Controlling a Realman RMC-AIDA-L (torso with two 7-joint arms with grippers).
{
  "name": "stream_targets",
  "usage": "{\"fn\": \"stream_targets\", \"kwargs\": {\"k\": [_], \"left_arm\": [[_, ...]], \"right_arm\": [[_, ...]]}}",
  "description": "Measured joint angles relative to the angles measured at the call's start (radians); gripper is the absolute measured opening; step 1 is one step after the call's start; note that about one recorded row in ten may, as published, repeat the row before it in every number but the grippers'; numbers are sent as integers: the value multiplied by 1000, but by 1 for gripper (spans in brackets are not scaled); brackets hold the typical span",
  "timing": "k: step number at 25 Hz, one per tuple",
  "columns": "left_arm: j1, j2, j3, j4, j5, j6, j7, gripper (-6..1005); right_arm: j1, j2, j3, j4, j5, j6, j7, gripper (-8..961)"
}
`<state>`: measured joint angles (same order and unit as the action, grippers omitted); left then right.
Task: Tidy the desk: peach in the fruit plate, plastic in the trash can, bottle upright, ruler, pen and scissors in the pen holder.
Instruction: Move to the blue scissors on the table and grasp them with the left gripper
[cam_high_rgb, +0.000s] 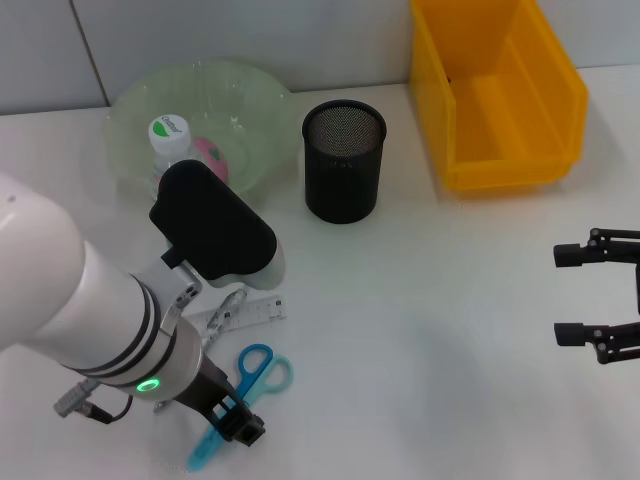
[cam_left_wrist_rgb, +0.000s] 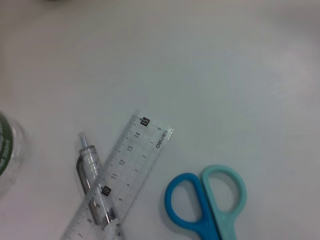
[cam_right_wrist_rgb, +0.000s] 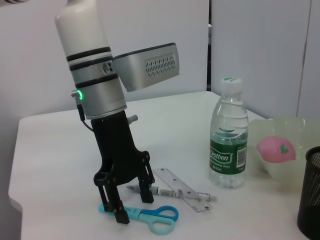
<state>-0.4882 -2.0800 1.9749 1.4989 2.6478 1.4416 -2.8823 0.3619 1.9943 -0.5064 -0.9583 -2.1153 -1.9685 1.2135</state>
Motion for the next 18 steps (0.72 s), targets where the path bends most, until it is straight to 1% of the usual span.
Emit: {"fn": "stream_targets", "kwargs": {"k": [6, 10, 18], "left_arm": [[-1, 0, 8, -7, 2, 0, 0, 670], [-1, 0, 24, 6, 28, 0, -1, 668], [-5, 0, 17, 4, 29, 8, -1, 513]], "right_arm": [[0, 2, -2, 0, 0, 4, -1, 822], [-2, 2, -1, -1, 0, 5, -1, 822], [-1, 2, -1, -2, 0, 5, 1, 821]]}}
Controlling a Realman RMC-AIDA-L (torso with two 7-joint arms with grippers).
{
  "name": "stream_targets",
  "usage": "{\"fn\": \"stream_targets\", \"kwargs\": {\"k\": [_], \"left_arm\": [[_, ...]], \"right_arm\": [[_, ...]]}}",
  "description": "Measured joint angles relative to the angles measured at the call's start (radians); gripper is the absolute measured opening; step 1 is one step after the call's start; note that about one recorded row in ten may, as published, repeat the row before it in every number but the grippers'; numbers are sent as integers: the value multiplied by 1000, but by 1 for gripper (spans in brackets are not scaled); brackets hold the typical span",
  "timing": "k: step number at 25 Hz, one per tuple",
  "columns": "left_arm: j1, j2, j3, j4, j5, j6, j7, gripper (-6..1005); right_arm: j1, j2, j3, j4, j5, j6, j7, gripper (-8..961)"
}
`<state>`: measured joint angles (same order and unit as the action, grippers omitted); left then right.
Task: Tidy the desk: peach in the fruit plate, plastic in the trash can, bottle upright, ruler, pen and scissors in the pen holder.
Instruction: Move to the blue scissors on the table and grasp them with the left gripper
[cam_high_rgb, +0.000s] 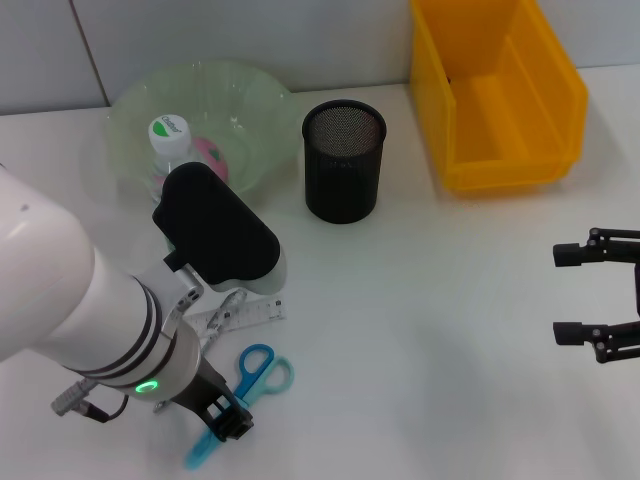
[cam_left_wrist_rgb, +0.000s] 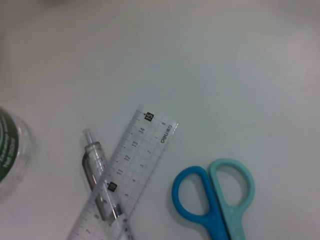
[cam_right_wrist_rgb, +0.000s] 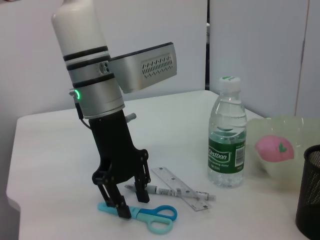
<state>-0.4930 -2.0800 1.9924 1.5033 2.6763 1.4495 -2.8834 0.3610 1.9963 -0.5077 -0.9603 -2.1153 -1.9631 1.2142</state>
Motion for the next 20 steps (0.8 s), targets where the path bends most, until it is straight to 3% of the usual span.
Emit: {"fn": "stream_targets", "kwargs": {"k": [2, 20], "left_arm": [[0, 0, 0, 0, -1, 0, 0, 473], [-3, 0, 4, 0, -22, 3, 0, 464]], "right_arm": [[1, 0, 0, 0, 0, 0, 1, 821], [3, 1, 0, 0, 0, 0, 0, 821]]}}
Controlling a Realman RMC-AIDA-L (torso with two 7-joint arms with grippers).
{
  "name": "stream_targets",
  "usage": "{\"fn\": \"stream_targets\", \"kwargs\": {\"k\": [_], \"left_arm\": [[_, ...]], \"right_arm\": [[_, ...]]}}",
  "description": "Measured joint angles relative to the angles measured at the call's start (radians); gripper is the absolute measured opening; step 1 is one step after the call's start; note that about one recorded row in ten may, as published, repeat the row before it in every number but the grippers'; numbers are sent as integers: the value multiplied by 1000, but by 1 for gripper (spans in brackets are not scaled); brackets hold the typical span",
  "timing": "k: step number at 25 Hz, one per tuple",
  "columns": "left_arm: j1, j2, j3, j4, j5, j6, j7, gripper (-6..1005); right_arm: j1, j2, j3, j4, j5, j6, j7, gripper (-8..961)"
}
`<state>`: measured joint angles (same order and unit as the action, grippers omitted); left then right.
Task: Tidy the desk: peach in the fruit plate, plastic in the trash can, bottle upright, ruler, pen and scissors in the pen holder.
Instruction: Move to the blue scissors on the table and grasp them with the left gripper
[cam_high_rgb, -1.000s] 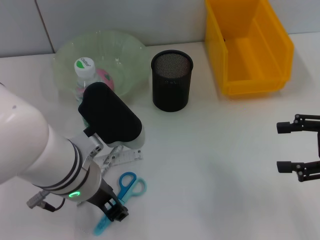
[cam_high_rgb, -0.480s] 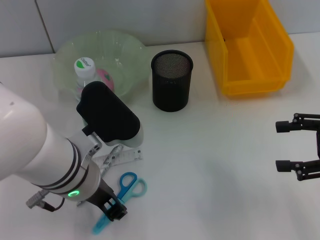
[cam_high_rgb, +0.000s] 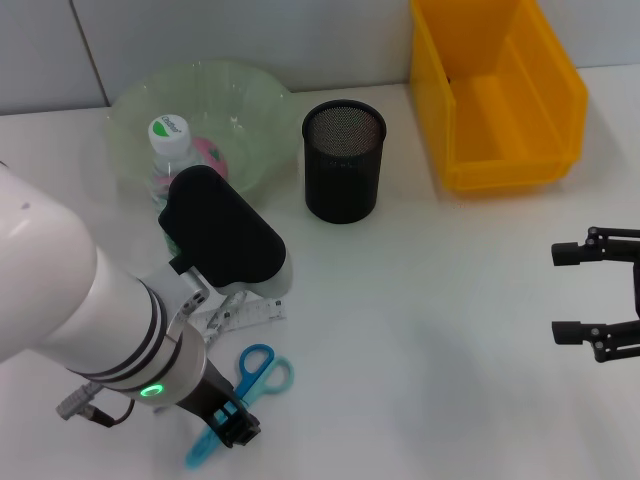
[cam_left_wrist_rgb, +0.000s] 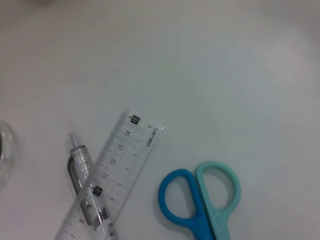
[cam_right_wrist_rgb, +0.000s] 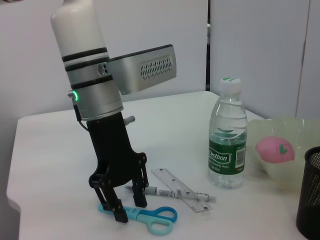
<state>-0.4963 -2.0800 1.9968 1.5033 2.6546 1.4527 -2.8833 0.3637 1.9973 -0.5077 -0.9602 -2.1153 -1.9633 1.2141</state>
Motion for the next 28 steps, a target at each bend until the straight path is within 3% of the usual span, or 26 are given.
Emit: {"fn": "stream_targets", "kwargs": {"k": [28], "left_arm": [[1, 0, 0, -15, 7, -17, 1, 449]], "right_arm": [[1, 2, 0, 0, 0, -8, -5, 820]]}}
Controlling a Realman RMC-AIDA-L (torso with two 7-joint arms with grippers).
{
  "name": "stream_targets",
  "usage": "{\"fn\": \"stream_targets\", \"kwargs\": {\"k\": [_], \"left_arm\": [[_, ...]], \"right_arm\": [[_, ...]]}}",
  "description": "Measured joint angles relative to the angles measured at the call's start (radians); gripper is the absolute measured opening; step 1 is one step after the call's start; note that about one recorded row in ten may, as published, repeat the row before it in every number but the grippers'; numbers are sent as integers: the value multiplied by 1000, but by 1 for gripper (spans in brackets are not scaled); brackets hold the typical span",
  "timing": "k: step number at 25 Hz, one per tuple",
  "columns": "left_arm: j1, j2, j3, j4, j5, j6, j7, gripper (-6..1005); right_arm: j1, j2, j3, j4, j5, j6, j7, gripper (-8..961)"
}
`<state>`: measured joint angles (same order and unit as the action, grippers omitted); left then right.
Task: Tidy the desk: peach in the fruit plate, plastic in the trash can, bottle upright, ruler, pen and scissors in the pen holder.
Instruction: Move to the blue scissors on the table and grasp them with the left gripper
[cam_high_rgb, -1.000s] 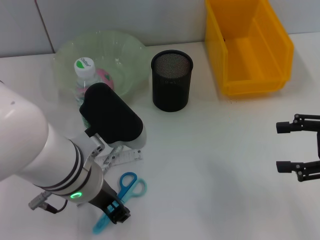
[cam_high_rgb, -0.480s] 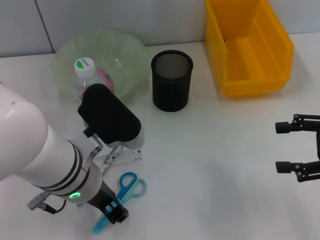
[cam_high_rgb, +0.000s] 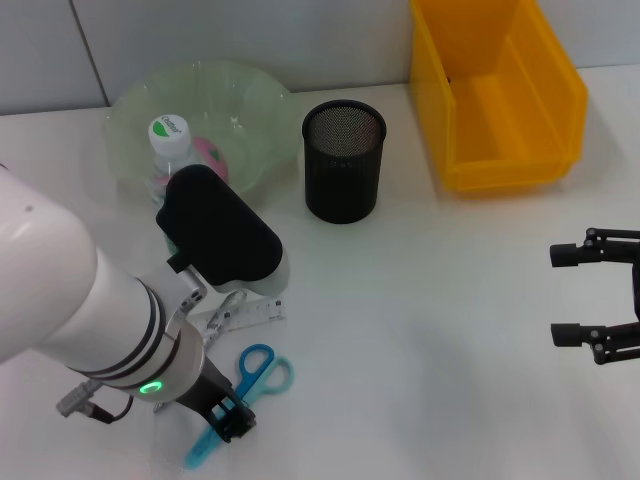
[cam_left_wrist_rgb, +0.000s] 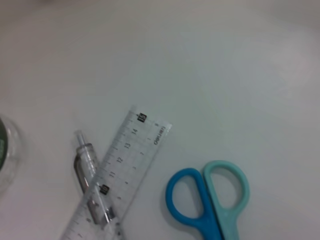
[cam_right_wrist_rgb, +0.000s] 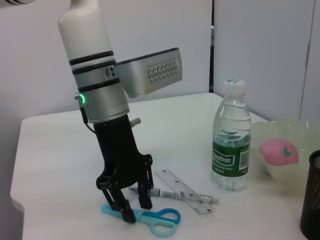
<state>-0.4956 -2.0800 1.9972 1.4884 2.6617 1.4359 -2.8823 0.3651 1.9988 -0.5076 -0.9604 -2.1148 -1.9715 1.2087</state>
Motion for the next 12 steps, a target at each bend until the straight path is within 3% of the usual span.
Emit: {"fn": "stream_targets", "kwargs": {"k": [7, 9, 12], "left_arm": [[-8, 0, 8, -11, 10, -8, 1, 427], [-9, 0, 10, -12, 11, -8, 1, 262], [-9, 0, 11, -12, 12, -8, 1, 246]], "right_arm": [[-3, 2, 1, -10, 3, 0, 0, 820], [-4, 3, 1, -12, 4, -1, 0, 820], [-4, 5, 2, -13, 4, -1, 0, 820]]}}
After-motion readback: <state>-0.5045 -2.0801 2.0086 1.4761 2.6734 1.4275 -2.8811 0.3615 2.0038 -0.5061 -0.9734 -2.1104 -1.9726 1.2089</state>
